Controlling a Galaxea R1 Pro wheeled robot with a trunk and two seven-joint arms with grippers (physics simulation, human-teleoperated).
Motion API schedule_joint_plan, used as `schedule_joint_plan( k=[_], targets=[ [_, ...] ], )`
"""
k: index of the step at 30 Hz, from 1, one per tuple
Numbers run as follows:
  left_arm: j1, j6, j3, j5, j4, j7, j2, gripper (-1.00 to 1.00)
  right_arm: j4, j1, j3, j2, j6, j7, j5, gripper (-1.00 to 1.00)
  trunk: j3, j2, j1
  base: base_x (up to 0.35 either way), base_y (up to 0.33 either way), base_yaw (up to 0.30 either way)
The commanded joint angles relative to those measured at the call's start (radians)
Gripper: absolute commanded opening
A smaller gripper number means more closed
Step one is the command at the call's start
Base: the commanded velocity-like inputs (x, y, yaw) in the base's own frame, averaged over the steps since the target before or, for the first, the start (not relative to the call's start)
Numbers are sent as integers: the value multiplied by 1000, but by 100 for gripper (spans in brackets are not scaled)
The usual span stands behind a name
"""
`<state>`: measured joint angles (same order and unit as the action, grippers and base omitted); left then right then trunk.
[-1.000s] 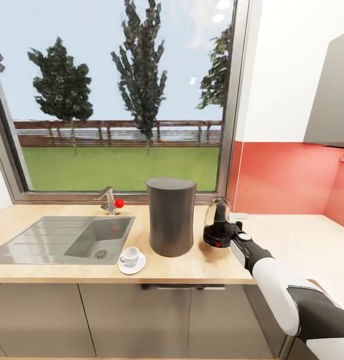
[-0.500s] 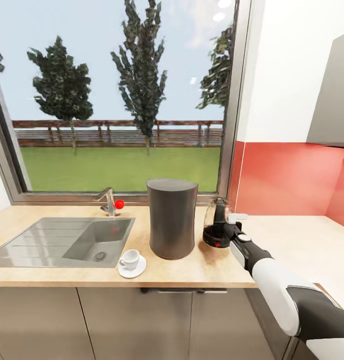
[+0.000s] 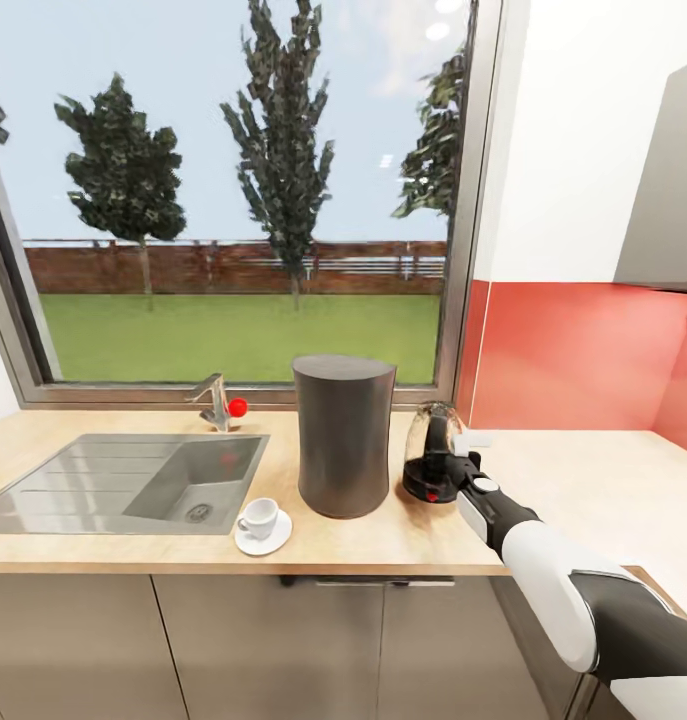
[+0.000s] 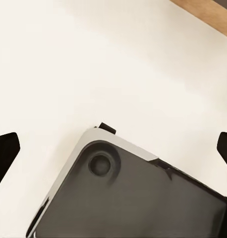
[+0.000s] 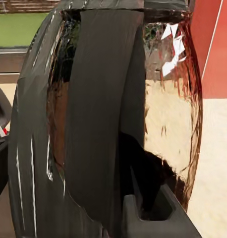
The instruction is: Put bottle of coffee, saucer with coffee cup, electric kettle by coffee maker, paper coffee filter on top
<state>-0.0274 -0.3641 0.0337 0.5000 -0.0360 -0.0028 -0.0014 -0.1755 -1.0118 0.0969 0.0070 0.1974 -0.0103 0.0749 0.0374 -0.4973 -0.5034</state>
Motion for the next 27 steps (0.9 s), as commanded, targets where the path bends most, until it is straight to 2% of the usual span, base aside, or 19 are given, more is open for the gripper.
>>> schedule_joint_plan(
  k=[1,13,27],
  targets=[
    [0,-3,3,-1,1,0,0,100,0,-1,7,1,3,0,8,-100,-3,-8,-4,0,0,0],
    [0,4,2,-1,1,0,1,100,6,-1,8,4,44,0,8,-100,-41,-92,-50,0,0,0],
    [0,5,2,-1,1,0,0,100,7,-1,6,5,48,0,8,-100,-85,-190,-104,0,0,0]
  ],
)
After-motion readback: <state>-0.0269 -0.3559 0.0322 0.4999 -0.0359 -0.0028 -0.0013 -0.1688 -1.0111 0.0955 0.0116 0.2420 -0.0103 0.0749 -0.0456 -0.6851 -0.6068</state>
